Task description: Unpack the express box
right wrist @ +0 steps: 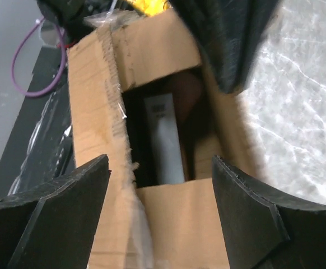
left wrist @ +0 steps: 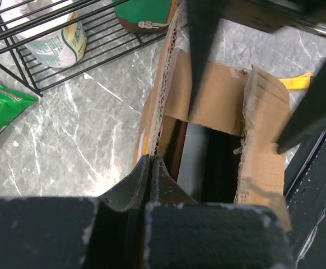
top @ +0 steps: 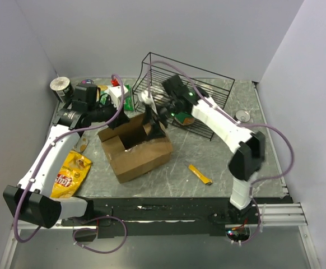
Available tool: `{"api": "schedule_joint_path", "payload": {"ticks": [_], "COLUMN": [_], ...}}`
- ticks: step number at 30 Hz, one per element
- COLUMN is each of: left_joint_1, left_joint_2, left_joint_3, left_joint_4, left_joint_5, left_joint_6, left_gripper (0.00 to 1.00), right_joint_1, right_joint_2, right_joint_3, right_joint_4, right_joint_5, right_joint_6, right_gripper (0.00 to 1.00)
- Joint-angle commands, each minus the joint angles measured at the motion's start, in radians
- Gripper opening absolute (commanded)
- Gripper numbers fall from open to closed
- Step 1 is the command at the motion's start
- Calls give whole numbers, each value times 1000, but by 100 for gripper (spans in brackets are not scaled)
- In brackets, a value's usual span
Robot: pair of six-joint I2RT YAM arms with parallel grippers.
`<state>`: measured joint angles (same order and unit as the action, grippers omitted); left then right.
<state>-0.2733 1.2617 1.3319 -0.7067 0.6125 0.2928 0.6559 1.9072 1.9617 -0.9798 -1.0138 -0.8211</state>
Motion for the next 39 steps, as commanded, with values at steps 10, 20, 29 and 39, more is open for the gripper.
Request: {"api": "schedule_joint_path", "payload": {"ticks": [10, 20, 29, 39], "left_joint_1": [-3, 0, 9, 185], "left_joint_2": [13, -22, -12, 24], "left_joint_3": [52, 61, 56, 6], "left_joint_4": [75, 87, 148, 223], "left_joint_5": [81, 110, 44, 194], "left_joint_6": [-70, -89, -121, -285], "left_gripper": [1, 1, 1, 1], "right_joint_1": [57, 88, 111, 169], "right_joint_2": [-295, -177, -269, -661], "right_joint_3": [-382, -339, -423, -701], "right_joint_4": [304, 250, 121, 204], "right_joint_5": [83, 46, 58, 176], "right_joint_6": [42, 71, 59, 42], "right_gripper": [89, 90, 77, 61]}}
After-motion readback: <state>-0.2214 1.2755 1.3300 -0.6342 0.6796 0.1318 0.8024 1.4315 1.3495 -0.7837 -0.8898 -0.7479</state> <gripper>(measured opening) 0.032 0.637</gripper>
